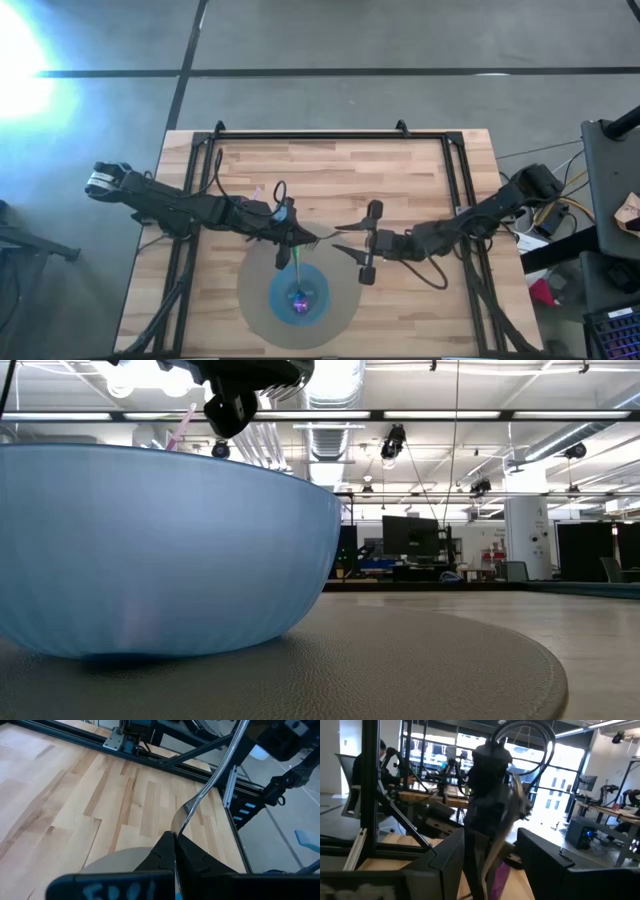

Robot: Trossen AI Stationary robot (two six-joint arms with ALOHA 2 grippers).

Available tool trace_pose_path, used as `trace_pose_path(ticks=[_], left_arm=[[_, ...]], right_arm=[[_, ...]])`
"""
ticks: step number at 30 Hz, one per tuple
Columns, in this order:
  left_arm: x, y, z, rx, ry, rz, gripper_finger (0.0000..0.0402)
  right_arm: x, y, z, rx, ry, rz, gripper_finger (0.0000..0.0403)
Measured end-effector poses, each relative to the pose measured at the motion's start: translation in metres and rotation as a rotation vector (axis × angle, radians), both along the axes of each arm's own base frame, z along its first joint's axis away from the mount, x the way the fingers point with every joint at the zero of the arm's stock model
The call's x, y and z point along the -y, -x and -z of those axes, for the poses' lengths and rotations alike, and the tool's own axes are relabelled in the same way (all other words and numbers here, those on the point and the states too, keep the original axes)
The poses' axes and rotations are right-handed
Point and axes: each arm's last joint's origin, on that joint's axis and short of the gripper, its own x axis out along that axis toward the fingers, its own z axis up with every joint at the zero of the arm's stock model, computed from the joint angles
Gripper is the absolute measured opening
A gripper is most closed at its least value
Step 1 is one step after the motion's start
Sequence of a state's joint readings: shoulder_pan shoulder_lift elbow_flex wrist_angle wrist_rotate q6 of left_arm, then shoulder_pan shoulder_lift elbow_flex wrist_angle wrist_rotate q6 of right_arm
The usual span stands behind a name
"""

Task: Pick & Place Utensil
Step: Put the silver fork into the blue bowl

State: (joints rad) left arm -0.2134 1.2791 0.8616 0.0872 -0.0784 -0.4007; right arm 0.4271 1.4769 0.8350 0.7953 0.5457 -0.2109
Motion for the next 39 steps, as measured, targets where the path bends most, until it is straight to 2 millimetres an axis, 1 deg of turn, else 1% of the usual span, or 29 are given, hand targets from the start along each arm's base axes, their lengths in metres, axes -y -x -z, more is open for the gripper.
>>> trace_pose_path(ticks=[6, 10, 14, 20, 30, 33, 39], left_arm=[[0.000, 0.000, 0.000, 0.001, 0.000, 0.000, 0.0000], [0.000, 0.000, 0.000, 0.000, 0.000, 0.000, 0.0000], [0.000, 0.000, 0.000, 0.000, -0.001, 0.001, 0.0000], [0.000, 0.000, 0.000, -0.001, -0.006, 0.005, 0.0000], [0.000, 0.000, 0.000, 0.001, -0.018, 0.006, 0.0006], [-0.001, 0.000, 0.000, 0.006, -0.047, 0.016, 0.0022], [0.000, 0.000, 0.000, 0.010, -0.044, 0.020, 0.0071]], right_arm=[[-0.002, -0.004, -0.006, 0.012, -0.011, 0.004, 0.0163], [-0.002, -0.006, -0.012, 0.031, -0.038, 0.004, 0.0136], [-0.002, -0.007, -0.014, 0.014, -0.035, 0.005, 0.0098], [-0.002, -0.008, -0.011, -0.005, -0.050, 0.003, 0.0018], [-0.002, -0.008, -0.010, -0.010, -0.056, -0.001, 0.0010], [-0.003, -0.008, -0.009, -0.027, -0.042, -0.002, 0.0009], [-0.002, -0.006, -0.008, -0.051, -0.027, 0.000, 0.0009]])
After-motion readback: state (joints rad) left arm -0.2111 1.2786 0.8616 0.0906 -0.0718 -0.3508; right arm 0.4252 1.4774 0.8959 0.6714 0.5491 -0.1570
